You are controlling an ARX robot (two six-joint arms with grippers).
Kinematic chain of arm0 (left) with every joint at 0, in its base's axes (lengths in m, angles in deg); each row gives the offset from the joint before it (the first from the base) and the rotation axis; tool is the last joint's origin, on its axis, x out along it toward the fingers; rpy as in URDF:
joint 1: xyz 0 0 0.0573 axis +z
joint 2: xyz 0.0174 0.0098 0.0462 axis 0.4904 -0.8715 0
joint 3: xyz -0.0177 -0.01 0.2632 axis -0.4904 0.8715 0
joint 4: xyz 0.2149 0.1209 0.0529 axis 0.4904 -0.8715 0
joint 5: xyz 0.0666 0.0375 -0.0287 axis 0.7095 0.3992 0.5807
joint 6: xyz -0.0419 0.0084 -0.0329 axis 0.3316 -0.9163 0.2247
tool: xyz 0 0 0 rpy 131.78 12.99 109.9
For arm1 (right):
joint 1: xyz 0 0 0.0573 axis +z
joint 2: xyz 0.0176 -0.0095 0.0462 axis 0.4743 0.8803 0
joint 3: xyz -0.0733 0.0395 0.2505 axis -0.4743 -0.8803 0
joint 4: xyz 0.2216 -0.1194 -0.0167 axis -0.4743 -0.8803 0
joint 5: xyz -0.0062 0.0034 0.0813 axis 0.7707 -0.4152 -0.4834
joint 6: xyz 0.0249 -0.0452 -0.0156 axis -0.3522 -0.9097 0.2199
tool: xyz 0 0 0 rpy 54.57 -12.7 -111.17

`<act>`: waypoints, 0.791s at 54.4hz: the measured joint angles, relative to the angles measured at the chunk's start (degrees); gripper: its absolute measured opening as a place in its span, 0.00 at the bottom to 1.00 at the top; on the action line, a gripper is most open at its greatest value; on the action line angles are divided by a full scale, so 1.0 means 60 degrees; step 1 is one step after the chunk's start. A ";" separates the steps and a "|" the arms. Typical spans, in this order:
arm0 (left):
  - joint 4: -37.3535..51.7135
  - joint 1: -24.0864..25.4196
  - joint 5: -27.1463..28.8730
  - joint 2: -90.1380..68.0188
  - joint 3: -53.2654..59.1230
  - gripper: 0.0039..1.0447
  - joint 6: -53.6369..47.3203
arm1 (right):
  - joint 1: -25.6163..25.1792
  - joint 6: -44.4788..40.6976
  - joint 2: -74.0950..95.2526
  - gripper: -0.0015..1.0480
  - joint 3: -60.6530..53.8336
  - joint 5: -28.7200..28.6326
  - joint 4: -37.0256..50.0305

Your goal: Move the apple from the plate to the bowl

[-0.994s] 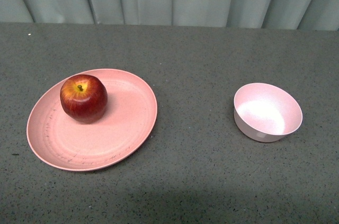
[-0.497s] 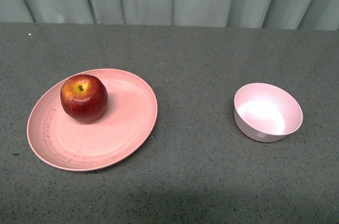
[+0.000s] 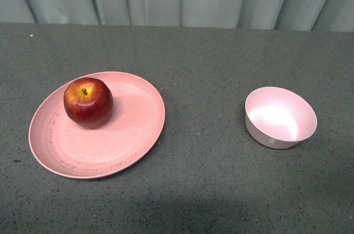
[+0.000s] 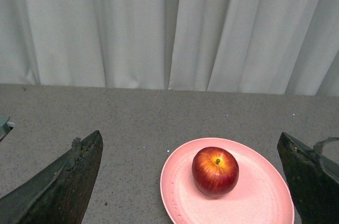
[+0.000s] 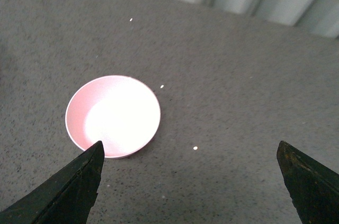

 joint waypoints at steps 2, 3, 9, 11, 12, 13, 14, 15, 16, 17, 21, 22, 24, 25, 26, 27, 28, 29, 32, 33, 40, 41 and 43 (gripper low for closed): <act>0.0000 0.0000 0.0000 0.0000 0.0000 0.94 0.0004 | 0.0076 -0.0069 0.0623 0.91 0.0240 -0.0106 0.0000; 0.0000 0.0000 0.0000 0.0000 0.0000 0.94 0.0000 | 0.0127 -0.0109 0.1002 0.91 0.0401 -0.0160 -0.0004; 0.0000 0.0000 0.0000 0.0000 0.0000 0.94 0.0000 | 0.0350 -0.0372 0.2565 0.91 0.1093 -0.0408 -0.0029; 0.0000 0.0000 0.0000 0.0000 0.0000 0.94 0.0000 | 0.0448 -0.0488 0.3187 0.91 0.1424 -0.0492 -0.0091; 0.0000 0.0000 0.0000 0.0000 0.0000 0.94 0.0004 | 0.0477 -0.0499 0.3333 0.91 0.1508 -0.0517 -0.0113; 0.0000 0.0000 0.0000 0.0000 0.0000 0.94 0.0000 | 0.0532 -0.0550 0.3614 0.91 0.1679 -0.0576 -0.0189; 0.0000 0.0000 0.0000 0.0000 0.0000 0.94 0.0000 | 0.0561 -0.0594 0.3756 0.91 0.1770 -0.0605 -0.0237; 0.0000 0.0000 0.0000 0.0000 0.0000 0.94 0.0004 | 0.0619 -0.0630 0.4018 0.91 0.1953 -0.0648 -0.0350; 0.0000 0.0000 0.0000 0.0000 0.0000 0.94 0.0000 | 0.0652 -0.0645 0.4146 0.91 0.2040 -0.0692 -0.0404; 0.0000 0.0000 0.0000 0.0000 0.0000 0.94 0.0004 | 0.0714 -0.0678 0.4390 0.91 0.2211 -0.0750 -0.0528; 0.0000 0.0000 0.0000 0.0000 0.0000 0.94 0.0000 | 0.0933 -0.0871 0.5074 0.91 0.2710 -0.0831 -0.0849; 0.0000 0.0000 0.0000 0.0000 0.0000 0.94 0.0000 | 0.1009 -0.0954 0.5293 0.91 0.2838 -0.0838 -0.0838; 0.0000 0.0000 0.0000 0.0000 0.0000 0.94 0.0004 | 0.1093 -0.1016 0.5501 0.91 0.2965 -0.0845 -0.0820; 0.0000 0.0000 0.0000 0.0000 0.0000 0.94 0.0000 | 0.1169 -0.1107 0.5701 0.91 0.3093 -0.0834 -0.0823; 0.0000 0.0000 0.0000 0.0000 0.0000 0.94 0.0000 | 0.1209 -0.1140 0.5803 0.91 0.3158 -0.0827 -0.0831; 0.0000 0.0000 0.0000 0.0000 0.0000 0.94 0.0004 | 0.1286 -0.1177 0.5996 0.91 0.3293 -0.0812 -0.0852; 0.0000 0.0000 -0.0004 0.0000 0.0000 0.94 0.0000 | 0.1326 -0.1202 0.6094 0.91 0.3359 -0.0801 -0.0867; 0.0000 0.0000 -0.0004 0.0000 0.0000 0.94 0.0004 | 0.1399 -0.1239 0.6280 0.91 0.3490 -0.0801 -0.0892; 0.0000 0.0000 0.0000 0.0000 0.0000 0.94 0.0000 | 0.1541 -0.1279 0.6652 0.91 0.3748 -0.0794 -0.0947; 0.0000 0.0000 0.0000 0.0000 0.0000 0.94 0.0000 | 0.1603 -0.1286 0.6838 0.91 0.3876 -0.0776 -0.0962; 0.0000 0.0000 0.0000 0.0000 0.0000 0.94 0.0000 | 0.1993 -0.1351 0.8054 0.91 0.4776 -0.0696 -0.1173; 0.0000 0.0000 0.0000 0.0000 0.0000 0.94 0.0000 | 0.2033 -0.1351 0.8189 0.91 0.4863 -0.0663 -0.1177; 0.0000 0.0000 0.0000 0.0000 0.0000 0.94 0.0000 | 0.2080 -0.1355 0.8368 0.91 0.4987 -0.0652 -0.1188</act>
